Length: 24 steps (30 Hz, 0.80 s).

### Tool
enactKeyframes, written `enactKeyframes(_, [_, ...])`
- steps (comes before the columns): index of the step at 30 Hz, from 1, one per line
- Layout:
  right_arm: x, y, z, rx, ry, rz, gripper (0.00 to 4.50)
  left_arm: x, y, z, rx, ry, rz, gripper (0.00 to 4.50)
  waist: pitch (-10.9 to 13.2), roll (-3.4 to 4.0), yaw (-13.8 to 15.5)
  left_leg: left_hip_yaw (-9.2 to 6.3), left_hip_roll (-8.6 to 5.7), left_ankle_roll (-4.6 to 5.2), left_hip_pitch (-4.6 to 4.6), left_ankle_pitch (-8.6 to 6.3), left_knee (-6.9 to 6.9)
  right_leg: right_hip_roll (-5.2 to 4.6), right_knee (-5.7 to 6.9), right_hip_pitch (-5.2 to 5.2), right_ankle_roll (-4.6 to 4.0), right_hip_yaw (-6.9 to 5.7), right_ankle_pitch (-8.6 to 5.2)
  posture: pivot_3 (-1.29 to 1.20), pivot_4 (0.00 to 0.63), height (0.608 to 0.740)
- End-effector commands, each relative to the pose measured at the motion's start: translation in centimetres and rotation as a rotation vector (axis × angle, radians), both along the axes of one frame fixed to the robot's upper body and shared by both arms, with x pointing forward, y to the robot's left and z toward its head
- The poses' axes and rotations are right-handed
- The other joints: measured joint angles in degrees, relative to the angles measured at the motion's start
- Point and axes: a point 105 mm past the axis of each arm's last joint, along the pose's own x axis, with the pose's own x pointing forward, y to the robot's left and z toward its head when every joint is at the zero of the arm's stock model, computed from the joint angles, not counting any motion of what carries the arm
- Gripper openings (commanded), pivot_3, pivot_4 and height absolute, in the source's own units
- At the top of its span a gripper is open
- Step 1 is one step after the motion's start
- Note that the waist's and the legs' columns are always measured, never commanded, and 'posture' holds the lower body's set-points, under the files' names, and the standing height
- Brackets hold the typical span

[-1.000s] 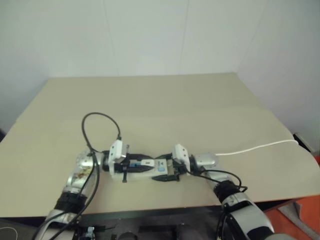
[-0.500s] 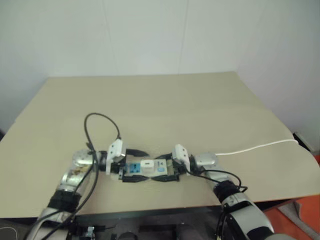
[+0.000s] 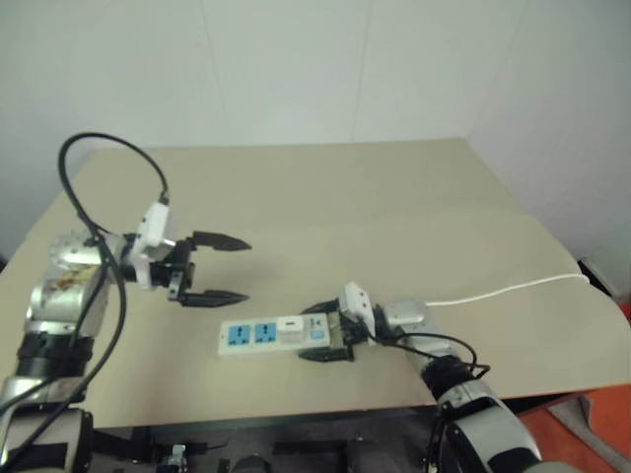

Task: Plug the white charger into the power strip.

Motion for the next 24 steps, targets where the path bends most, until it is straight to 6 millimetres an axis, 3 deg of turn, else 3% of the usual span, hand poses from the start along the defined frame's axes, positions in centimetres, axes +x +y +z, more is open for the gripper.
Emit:
enactKeyframes(1, [-0.2, -0.8, 1.0, 0.002, -0.017, -0.002, 4.46, -0.2, 0.7, 1.2, -0.006, -0.065, 0.017, 4.5, 0.0, 0.01, 0.3, 0.0, 0.0, 0.0, -0.08, 0.0, 0.03, -0.01, 0.0, -0.03, 0.0, -0.01, 0.0, 0.0, 0.15, 0.74])
enactKeyframes(5, [-0.2, -3.2, 2.4, 0.01, -0.06, -0.062, 4.46, -0.6, 1.2, 1.0, -0.001, -0.051, 0.028, 4.5, 0.1, 0.02, 1.4, 0.01, -0.01, 0.0, -0.19, 0.0, 0.09, -0.03, -0.01, -0.09, 0.0, -0.02, 0.0, 0.0, 0.15, 0.74])
enactKeyframes(10, [-0.7, -8.2, 4.4, -0.009, -0.115, -0.196, 4.46, -0.7, 2.9, 0.6, 0.006, -0.037, 0.096, 4.5, 0.2, 0.02, 2.3, 0.01, 0.0, 0.0, -0.24, 0.0, 0.1, -0.03, -0.02, -0.15, 0.0, -0.05, 0.0, 0.0, 0.15, 0.74])
enactKeyframes(15, [-1.4, -11.9, 5.6, -0.051, -0.136, -0.29, 4.46, -1.2, 4.1, -0.3, 0.008, -0.008, 0.155, 4.5, 0.2, 0.02, 2.8, 0.05, 0.0, 0.0, -0.22, 0.0, 0.09, -0.05, -0.04, -0.15, 0.0, -0.05, -0.01, 0.0, 0.15, 0.74])
enactKeyframes(20, [-1.5, -14.2, 7.0, -0.065, -0.157, -0.352, 4.46, -2.2, 5.0, -1.4, 0.015, 0.034, 0.204, 4.5, 0.2, -0.01, 2.8, 0.06, 0.0, 0.0, -0.23, 0.0, 0.1, -0.05, -0.05, -0.16, 0.0, -0.03, -0.02, 0.0, 0.15, 0.74])
enactKeyframes(24, [-1.5, -14.9, 7.6, -0.071, -0.165, -0.367, 4.46, -3.0, 5.8, -1.9, 0.023, 0.056, 0.236, 4.5, 0.3, -0.02, 2.9, 0.07, 0.0, 0.0, -0.24, 0.0, 0.09, -0.05, -0.08, -0.17, -0.01, -0.03, -0.03, 0.0, 0.15, 0.74])
